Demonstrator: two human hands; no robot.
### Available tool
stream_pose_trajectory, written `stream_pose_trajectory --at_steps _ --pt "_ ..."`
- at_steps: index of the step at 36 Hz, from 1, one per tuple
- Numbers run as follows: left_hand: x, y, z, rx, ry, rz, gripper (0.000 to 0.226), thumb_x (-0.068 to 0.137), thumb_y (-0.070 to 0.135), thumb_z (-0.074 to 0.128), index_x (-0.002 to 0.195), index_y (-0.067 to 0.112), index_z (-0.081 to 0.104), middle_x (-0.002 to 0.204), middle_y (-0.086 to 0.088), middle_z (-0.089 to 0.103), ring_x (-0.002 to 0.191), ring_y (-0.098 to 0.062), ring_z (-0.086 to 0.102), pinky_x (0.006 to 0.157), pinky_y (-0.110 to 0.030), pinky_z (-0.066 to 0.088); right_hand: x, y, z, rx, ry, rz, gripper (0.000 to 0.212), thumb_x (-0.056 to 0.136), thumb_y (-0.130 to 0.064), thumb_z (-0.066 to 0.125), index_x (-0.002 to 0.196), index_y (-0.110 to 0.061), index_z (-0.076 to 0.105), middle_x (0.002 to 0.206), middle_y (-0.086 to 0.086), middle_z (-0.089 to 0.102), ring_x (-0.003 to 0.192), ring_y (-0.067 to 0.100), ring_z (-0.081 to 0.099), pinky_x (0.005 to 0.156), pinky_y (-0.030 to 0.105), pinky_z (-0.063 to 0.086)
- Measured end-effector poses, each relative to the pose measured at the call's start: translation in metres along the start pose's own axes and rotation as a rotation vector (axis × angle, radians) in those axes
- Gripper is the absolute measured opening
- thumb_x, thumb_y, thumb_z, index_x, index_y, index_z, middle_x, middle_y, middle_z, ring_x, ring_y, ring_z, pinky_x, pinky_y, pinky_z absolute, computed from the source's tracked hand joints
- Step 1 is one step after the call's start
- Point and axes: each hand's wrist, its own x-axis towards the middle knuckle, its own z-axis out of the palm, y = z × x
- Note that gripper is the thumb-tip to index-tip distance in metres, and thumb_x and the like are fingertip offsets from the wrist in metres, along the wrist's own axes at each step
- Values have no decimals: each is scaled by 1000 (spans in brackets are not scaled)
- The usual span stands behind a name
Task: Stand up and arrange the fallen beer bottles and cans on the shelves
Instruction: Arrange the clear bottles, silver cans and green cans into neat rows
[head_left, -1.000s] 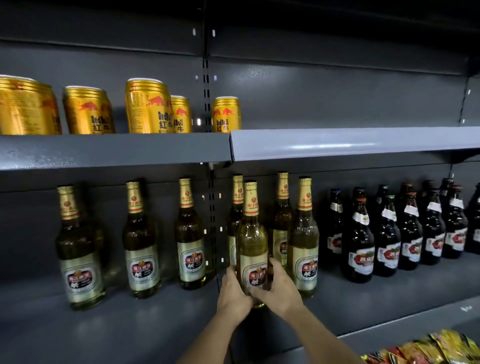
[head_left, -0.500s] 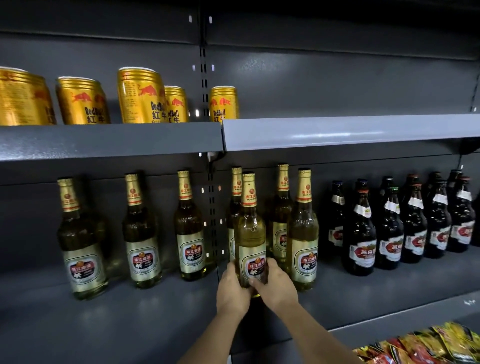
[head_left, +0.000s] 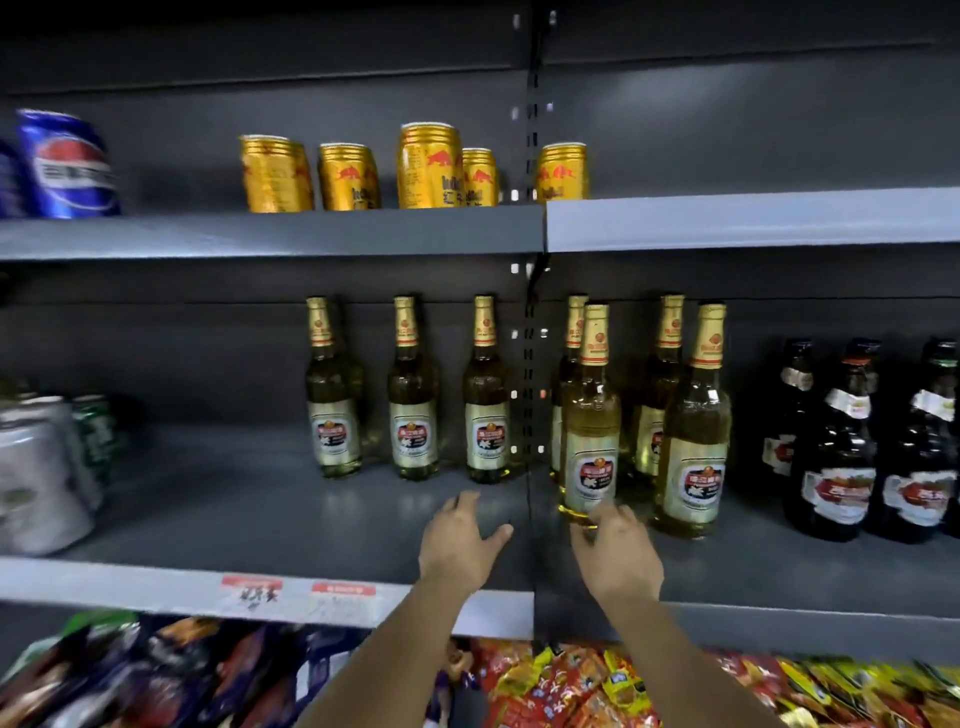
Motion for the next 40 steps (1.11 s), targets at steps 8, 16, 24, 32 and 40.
stream_pose_trajectory --at_steps 8,16,24,32,40 --pt "-48 -81 -84 98 123 -188 61 92 49 56 142 18 40 140 -5 46 130 -25 43 106 -37 38 -32 -87 22 -37 -107 -196 26 96 -35 51 117 -20 55 119 3 54 111 24 54 80 32 46" --pt "-109 -189 -186 182 217 -339 60 94 49 54 141 15 40 141 -5 45 129 -25 44 102 -36 41 -95 -223 67 18 -294 -367 25 98 -37 48 116 -21 54 123 2 51 109 23 56 70 28 41" --pt "-171 -305 -287 239 286 -448 61 93 49 55 143 19 38 141 -4 44 130 -25 43 102 -34 39 -187 -369 110 100 -381 -511 30 99 -38 46 124 -22 51 127 0 50 113 23 56 83 30 45" --pt "-189 -387 -345 220 299 -484 61 94 47 55 145 19 37 141 -5 43 128 -26 43 99 -36 42 -235 -476 138 113 -390 -626 32 98 -36 47 128 -23 52 128 0 52 115 23 55 85 31 45" --pt "-154 -450 -372 191 303 -456 63 93 50 55 145 20 36 146 -1 40 132 -22 40 100 -32 39 -225 -556 179 135 -325 -679 28 98 -33 48 123 -20 52 124 0 53 113 21 53 84 32 46"
